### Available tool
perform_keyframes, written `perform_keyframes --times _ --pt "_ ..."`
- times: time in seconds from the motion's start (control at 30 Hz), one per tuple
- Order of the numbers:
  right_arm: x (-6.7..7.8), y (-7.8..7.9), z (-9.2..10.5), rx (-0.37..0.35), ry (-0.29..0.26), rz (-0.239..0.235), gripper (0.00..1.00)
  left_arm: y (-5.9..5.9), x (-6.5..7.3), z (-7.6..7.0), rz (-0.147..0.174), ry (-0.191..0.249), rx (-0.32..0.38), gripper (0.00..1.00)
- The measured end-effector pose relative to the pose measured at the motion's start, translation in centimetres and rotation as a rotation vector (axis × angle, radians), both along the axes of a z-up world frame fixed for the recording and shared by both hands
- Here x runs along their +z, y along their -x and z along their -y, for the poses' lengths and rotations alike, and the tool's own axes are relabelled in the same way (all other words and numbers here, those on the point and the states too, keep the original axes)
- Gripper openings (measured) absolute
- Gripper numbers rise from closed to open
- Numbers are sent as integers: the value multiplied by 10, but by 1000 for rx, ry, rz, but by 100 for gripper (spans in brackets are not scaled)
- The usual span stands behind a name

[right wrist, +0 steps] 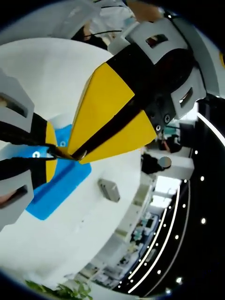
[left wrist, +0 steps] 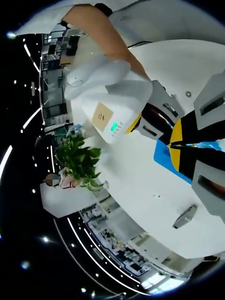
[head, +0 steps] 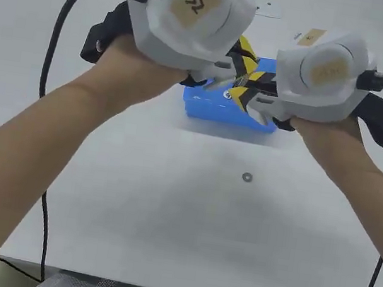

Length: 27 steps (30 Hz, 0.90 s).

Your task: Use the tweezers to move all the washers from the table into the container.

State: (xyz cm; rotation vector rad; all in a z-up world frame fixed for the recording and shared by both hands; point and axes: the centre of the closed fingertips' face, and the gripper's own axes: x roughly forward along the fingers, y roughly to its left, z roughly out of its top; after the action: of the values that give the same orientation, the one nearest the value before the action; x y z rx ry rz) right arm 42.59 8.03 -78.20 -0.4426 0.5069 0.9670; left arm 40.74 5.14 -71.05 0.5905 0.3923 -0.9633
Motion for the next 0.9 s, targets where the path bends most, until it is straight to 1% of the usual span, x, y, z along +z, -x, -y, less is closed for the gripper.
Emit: perform_keyframes --times 0.07,0.17,0.27,0.3,0.4,0.53,0.6,0.7,0.83,0.9 --pt "-5 -2 -2 2 2 -10 4 -2 -4 -3 -8 0 7 0" --pt "-11 -3 -3 2 13 -19 4 -2 -7 -4 -16 1 13 0" --pt "-15 -3 -3 -2 17 -36 4 -7 -13 -4 -28 3 16 0" --pt "-19 -5 -3 -1 19 -41 4 -8 -15 -5 -30 2 17 0" --pt "-21 -4 -3 -3 29 -47 4 -11 -19 -6 -39 2 18 0" --pt "-28 -6 -4 -12 31 -71 4 -14 -25 -7 -52 -1 17 0" --pt "-27 -8 -4 -22 22 -77 4 -16 -26 -6 -56 11 18 0" --pt "-27 -10 -5 -30 11 -86 4 -17 -26 -7 -56 9 19 0" --pt "-28 -11 -6 -36 12 -93 4 -20 -26 -9 -57 8 19 0" --pt "-28 -13 -6 -43 8 -101 4 -19 -26 -9 -58 9 20 0"
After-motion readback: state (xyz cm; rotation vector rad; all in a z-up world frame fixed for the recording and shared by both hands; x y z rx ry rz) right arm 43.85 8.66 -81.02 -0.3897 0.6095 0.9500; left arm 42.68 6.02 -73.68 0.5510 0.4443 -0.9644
